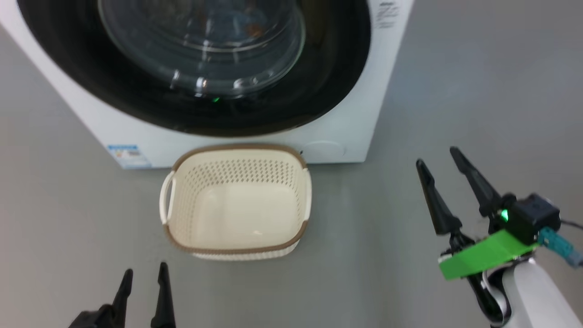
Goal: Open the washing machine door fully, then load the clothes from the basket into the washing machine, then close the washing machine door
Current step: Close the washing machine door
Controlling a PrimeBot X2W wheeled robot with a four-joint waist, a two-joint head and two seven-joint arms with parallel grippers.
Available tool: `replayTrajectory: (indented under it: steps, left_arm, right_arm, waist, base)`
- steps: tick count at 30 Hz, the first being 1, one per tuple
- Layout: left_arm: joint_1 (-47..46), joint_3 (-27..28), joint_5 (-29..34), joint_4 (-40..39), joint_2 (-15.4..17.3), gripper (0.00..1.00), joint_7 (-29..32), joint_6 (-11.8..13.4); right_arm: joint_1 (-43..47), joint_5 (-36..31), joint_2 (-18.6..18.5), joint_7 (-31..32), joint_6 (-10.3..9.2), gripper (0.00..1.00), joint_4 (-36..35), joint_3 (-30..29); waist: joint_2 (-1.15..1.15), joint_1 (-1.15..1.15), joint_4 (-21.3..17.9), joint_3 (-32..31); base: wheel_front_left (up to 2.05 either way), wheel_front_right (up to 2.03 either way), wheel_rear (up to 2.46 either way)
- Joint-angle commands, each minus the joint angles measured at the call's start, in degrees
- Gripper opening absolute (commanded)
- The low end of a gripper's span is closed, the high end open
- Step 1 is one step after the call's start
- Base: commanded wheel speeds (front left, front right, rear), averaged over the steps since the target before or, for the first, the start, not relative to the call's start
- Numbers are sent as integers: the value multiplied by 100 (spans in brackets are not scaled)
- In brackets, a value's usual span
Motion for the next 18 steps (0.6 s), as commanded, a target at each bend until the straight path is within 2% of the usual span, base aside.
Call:
replayTrajectory:
  steps: [1, 9, 18]
  left_arm:
    - [96, 275, 88, -99, 70, 100, -37, -35]
    - [417, 509, 165, -43, 70, 100, -37, -174]
    - [661, 590, 190, -101, 70, 100, -37, -227]
  right_arm:
    - [295, -36, 64, 16, -33, 100, -225, 45]
    - [1126, -225, 139, 16, -33, 100, -300, -269]
    - [1717, -523, 232, 16, -33, 100, -158, -717]
  waist:
    - [0, 1, -728, -761]
    - [0, 1, -946, -1161]
    - [0, 1, -989, -1250]
  base:
    - [0, 0, 0]
    - [0, 0, 0]
    - [0, 0, 0]
